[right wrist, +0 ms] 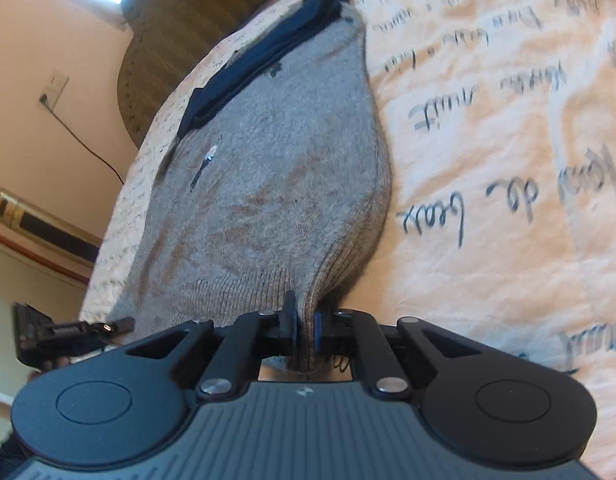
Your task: Fold small clothes
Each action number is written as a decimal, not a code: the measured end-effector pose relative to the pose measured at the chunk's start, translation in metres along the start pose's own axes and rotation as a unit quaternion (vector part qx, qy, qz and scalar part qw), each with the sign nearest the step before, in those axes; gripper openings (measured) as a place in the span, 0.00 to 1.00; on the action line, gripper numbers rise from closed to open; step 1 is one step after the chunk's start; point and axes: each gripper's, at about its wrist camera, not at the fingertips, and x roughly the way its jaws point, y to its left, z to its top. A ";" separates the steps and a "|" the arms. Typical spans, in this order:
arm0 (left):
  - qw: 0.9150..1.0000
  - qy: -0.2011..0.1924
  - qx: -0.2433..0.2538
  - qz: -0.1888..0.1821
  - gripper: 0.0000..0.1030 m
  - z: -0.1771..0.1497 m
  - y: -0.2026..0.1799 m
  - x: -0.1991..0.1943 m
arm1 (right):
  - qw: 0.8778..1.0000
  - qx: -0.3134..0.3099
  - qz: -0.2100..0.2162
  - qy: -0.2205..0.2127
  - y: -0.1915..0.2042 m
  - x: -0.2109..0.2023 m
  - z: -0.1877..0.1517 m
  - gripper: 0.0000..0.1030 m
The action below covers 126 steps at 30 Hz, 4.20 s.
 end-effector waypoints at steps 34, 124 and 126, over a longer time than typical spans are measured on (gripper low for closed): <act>0.999 0.028 0.001 -0.015 0.04 -0.001 0.017 0.017 | 0.995 0.076 0.059 0.028 -0.042 -0.008 0.004 0.07; 0.985 -0.163 0.055 0.015 0.04 0.380 -0.035 0.168 | 0.963 0.149 0.158 -0.158 -0.045 0.160 0.394 0.05; 0.988 -0.143 0.038 0.041 0.04 0.392 -0.023 0.202 | 0.957 0.197 0.151 -0.147 -0.067 0.187 0.405 0.06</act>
